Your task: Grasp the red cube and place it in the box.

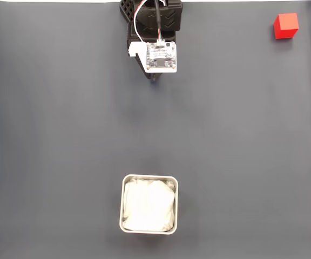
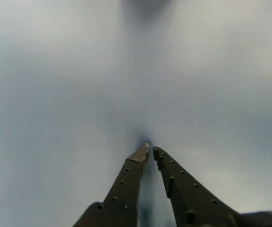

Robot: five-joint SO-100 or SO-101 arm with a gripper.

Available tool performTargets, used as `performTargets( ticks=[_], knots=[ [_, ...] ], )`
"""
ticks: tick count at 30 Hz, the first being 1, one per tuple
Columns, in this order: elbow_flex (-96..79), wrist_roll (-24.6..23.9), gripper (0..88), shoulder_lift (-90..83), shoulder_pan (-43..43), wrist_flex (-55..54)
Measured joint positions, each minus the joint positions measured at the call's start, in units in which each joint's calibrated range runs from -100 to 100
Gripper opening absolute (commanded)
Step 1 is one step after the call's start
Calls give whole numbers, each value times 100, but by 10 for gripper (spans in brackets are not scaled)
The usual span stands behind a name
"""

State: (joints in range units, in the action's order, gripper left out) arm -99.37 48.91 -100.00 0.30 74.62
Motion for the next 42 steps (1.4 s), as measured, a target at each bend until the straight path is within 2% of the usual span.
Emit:
performTargets(
  ticks=[34, 38, 42],
  knots=[
    [9, 0, 0, 0, -7, -167],
    [533, -73, 0, 200, -45, -724],
    [1808, -98, 0, 729, -67, -1154]
  ],
)
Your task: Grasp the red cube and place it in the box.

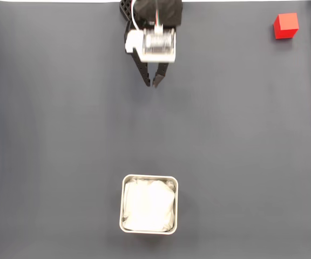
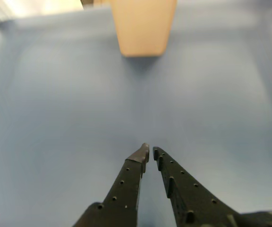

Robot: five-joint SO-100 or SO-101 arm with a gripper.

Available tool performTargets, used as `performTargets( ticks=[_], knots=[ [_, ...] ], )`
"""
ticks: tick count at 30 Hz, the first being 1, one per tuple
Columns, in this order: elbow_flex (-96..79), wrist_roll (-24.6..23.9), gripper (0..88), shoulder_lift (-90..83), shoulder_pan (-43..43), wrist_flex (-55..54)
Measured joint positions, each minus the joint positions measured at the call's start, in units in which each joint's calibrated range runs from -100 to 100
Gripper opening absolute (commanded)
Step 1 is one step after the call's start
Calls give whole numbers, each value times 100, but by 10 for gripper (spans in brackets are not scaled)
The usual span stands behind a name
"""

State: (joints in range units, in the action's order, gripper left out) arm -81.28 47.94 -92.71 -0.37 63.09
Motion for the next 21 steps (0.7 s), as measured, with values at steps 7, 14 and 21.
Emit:
performTargets(
  ticks=[7, 14, 21],
  knots=[
    [1953, 44, 0, 1129, 0, -80],
    [2884, 78, 0, 1711, 0, -56],
    [3942, 137, 2, 2527, 0, 358]
  ],
)
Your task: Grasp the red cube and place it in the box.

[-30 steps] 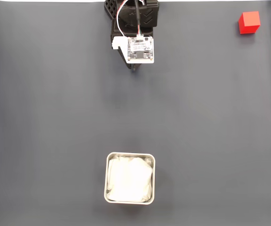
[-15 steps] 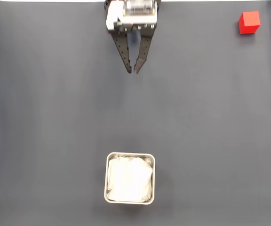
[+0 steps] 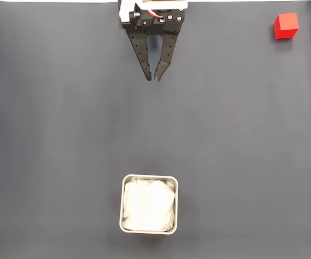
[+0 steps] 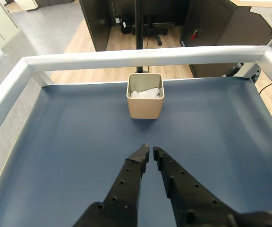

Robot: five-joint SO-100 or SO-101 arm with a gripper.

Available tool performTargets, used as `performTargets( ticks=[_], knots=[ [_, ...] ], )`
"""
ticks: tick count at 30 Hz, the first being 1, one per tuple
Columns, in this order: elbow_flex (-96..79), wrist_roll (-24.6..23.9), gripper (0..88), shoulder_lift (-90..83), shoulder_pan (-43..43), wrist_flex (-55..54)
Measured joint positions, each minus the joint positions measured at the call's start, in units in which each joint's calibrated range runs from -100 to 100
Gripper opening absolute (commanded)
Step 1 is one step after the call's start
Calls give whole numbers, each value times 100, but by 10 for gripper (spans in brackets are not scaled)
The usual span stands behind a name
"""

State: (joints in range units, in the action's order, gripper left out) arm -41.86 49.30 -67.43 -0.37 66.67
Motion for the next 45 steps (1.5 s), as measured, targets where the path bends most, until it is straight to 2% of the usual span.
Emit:
performTargets(
  ticks=[10, 28, 45],
  knots=[
    [533, 93, 0, 625, 0, 509],
    [696, 181, 0, 1407, 208, 525],
    [895, 239, 0, 1711, 1135, 414]
  ],
)
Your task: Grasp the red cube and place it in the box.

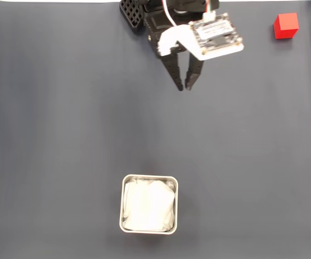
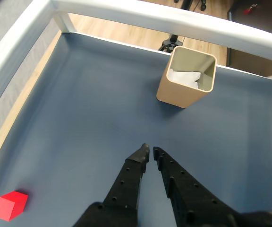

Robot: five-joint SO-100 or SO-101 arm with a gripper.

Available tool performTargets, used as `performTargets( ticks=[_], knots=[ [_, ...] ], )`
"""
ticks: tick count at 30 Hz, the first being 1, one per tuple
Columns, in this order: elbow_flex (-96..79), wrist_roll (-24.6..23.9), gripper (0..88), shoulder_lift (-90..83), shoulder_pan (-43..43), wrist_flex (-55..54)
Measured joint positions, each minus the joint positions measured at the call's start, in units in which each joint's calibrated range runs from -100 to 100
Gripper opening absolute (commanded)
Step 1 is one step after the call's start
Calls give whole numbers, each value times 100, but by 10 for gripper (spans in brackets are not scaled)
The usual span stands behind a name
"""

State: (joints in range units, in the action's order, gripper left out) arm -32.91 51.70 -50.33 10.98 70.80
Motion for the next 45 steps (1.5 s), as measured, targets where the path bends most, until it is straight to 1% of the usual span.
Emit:
performTargets(
  ticks=[10, 45],
  knots=[
    [0, 195, 0, 139, 534, -95],
    [-81, 337, 0, 426, 2841, -621]
  ],
)
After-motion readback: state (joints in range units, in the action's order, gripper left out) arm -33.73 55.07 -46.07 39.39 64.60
